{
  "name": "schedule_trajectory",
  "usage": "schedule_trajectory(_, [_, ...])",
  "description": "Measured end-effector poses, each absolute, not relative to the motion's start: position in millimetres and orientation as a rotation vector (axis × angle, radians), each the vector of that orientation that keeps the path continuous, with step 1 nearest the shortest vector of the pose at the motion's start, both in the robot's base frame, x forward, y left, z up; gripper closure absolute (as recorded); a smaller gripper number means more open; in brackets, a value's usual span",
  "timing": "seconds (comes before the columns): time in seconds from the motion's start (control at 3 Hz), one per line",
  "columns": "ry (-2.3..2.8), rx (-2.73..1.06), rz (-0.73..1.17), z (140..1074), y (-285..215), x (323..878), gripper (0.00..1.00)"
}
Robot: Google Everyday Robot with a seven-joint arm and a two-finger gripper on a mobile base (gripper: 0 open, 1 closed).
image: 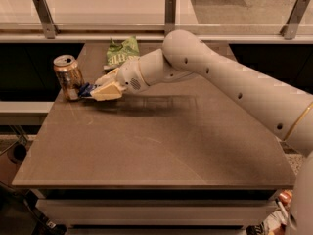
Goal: Move rxbar blueberry near orange can
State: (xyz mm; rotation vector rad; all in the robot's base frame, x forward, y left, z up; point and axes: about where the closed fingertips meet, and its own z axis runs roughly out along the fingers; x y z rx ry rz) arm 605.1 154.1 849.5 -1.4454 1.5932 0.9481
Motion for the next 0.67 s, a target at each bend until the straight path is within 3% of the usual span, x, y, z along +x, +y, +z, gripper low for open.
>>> schedule_trajectory(0.33, [1.593,-1.448,0.95,849.1,155.6,604.3,0.83])
schedule_trajectory(0.67, [1.591,-1.452,0.954,848.6,158.2,603.1,0.59])
